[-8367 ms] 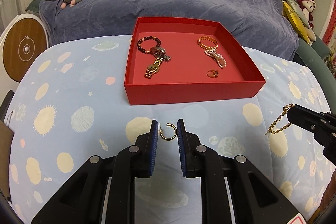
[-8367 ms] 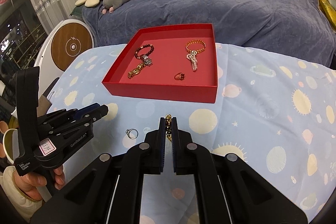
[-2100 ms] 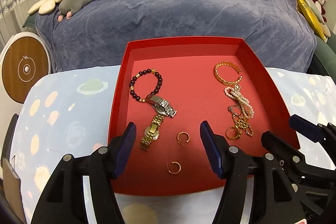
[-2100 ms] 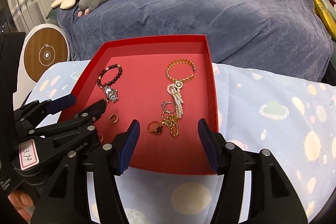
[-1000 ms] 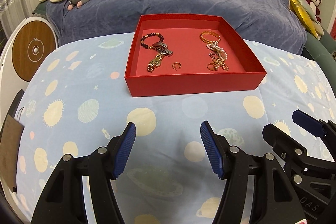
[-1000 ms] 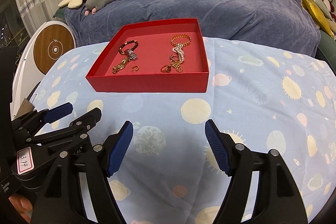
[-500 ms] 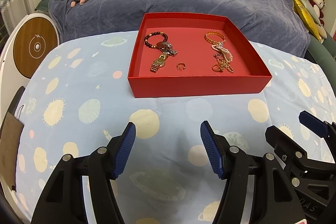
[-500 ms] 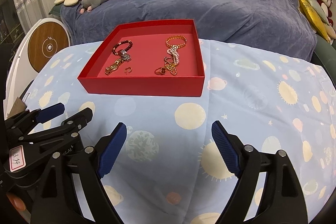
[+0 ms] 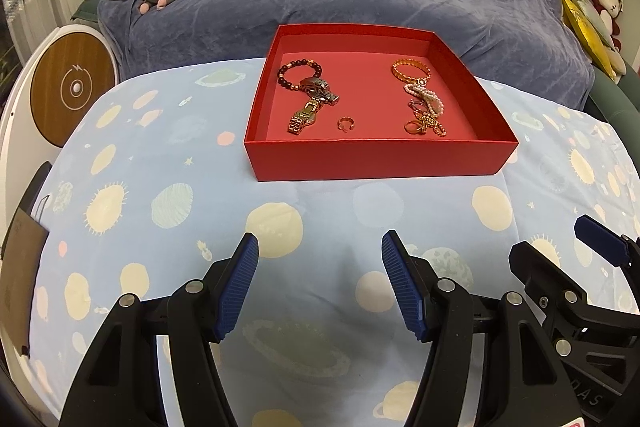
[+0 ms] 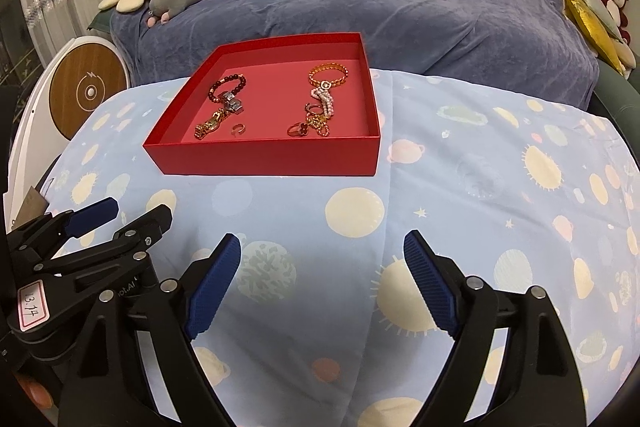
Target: Organize jewelry
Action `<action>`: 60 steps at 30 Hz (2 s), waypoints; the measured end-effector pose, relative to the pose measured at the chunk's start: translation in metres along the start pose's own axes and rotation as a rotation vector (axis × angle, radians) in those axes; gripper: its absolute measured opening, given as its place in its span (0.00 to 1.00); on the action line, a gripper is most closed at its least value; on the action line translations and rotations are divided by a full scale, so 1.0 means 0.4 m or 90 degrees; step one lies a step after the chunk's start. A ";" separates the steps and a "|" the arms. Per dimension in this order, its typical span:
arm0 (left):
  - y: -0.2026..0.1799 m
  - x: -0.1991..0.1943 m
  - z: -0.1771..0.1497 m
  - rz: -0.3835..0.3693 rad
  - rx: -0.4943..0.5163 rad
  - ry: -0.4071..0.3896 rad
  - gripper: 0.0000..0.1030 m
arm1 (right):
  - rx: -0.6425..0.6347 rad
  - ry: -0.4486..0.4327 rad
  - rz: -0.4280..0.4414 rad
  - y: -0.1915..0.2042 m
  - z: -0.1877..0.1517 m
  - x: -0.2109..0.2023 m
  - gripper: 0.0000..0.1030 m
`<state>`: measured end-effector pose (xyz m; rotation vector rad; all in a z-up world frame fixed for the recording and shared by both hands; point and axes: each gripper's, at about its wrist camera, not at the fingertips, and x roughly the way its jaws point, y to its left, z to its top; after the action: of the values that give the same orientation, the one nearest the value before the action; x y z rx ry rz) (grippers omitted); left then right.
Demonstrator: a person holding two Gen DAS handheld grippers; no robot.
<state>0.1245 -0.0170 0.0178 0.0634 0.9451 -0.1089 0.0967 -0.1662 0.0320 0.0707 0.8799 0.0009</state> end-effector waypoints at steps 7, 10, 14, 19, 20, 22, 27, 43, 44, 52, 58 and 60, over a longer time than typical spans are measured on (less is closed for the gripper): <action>0.003 0.000 -0.001 0.001 0.000 0.003 0.60 | 0.004 0.000 0.001 0.001 -0.004 0.003 0.80; 0.005 -0.001 -0.001 -0.001 -0.001 0.003 0.60 | 0.005 0.002 0.001 0.002 -0.005 0.005 0.80; 0.006 -0.004 -0.001 0.003 0.000 -0.001 0.61 | 0.001 0.002 -0.002 0.004 -0.006 0.006 0.80; 0.004 -0.008 -0.003 0.013 0.006 -0.009 0.62 | -0.001 0.001 -0.004 0.002 -0.007 0.005 0.80; 0.005 -0.008 -0.003 0.012 0.005 -0.008 0.62 | -0.002 0.000 -0.005 0.003 -0.008 0.005 0.80; 0.005 -0.008 -0.004 0.012 0.004 -0.008 0.62 | -0.004 0.000 -0.007 0.003 -0.011 0.006 0.80; 0.004 -0.009 -0.005 0.016 0.004 -0.011 0.62 | -0.005 -0.001 -0.008 0.004 -0.012 0.006 0.80; -0.001 -0.022 -0.005 0.035 0.012 -0.031 0.62 | -0.006 -0.005 -0.018 0.001 -0.011 0.002 0.80; -0.001 -0.022 -0.004 0.036 0.013 -0.033 0.62 | -0.006 -0.005 -0.018 0.001 -0.011 0.002 0.80; -0.005 -0.019 -0.001 0.033 0.023 -0.035 0.62 | -0.008 -0.008 -0.021 0.003 -0.010 -0.001 0.80; 0.005 -0.013 -0.006 0.023 0.001 -0.028 0.67 | -0.006 -0.013 -0.022 0.003 -0.009 -0.004 0.82; 0.006 -0.016 -0.007 0.034 0.000 -0.035 0.71 | -0.005 -0.012 -0.020 0.003 -0.009 -0.004 0.82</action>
<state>0.1187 -0.0137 0.0214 0.0852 0.8886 -0.0605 0.0931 -0.1649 0.0310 0.0496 0.8613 -0.0256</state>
